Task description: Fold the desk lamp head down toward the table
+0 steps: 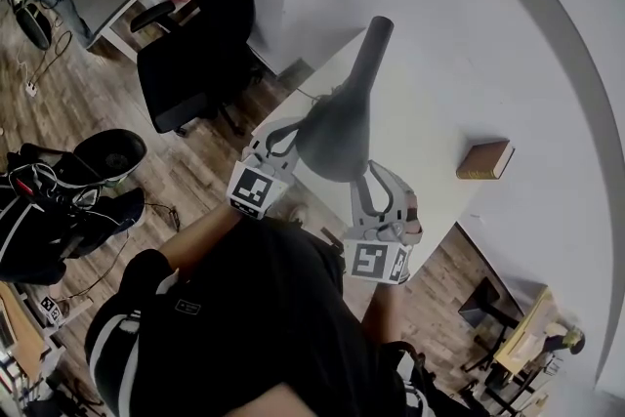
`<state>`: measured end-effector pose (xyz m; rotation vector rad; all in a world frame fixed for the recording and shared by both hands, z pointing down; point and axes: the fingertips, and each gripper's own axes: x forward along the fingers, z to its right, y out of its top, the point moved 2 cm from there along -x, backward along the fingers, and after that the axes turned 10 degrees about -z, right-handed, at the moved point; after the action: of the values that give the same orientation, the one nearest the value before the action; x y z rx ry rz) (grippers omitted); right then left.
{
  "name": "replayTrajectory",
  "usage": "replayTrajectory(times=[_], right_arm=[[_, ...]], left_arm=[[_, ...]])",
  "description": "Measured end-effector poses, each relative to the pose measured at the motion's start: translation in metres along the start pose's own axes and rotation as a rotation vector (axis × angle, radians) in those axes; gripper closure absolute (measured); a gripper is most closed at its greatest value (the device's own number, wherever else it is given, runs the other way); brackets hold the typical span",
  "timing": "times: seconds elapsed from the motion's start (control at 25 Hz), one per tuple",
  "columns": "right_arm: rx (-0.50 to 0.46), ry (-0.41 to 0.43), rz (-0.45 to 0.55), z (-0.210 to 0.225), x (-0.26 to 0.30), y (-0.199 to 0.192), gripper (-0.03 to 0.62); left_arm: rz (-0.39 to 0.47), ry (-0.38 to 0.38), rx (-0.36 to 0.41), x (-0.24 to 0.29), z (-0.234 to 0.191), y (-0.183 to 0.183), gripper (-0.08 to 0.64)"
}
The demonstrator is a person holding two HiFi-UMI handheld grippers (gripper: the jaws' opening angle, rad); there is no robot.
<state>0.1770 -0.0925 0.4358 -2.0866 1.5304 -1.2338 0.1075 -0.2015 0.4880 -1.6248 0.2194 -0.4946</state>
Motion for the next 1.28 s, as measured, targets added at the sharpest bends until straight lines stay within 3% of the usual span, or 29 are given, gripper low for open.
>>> replayTrajectory(times=[0.36,0.52,0.6,0.72,0.8,1.08,1.28], right_arm=[[-0.036,0.005,0.005,-0.001,0.006,0.004,0.502],[-0.038,0.003,0.006,-0.002,0.008,0.004,0.503],[-0.038,0.003,0.007,-0.002,0.01,0.005,0.503],[-0.033,0.005,0.01,0.0,0.008,0.003,0.503],[-0.03,0.007,0.011,0.0,0.006,0.003,0.503],[-0.032,0.006,0.007,0.001,0.003,0.002,0.503],[-0.033,0.006,0.005,-0.002,0.004,0.003,0.503]], left_arm=[[-0.005,-0.003,0.001,0.003,-0.004,0.001,0.529],[0.01,-0.047,0.007,0.001,-0.005,0.001,0.528],[-0.003,-0.091,0.074,-0.005,-0.003,-0.003,0.517],[-0.058,-0.152,0.194,-0.019,0.001,-0.011,0.365],[-0.102,-0.192,0.301,-0.033,0.005,-0.01,0.336],[-0.115,-0.23,0.659,-0.062,0.022,0.028,0.331],[-0.096,-0.308,0.784,-0.06,0.037,0.047,0.331]])
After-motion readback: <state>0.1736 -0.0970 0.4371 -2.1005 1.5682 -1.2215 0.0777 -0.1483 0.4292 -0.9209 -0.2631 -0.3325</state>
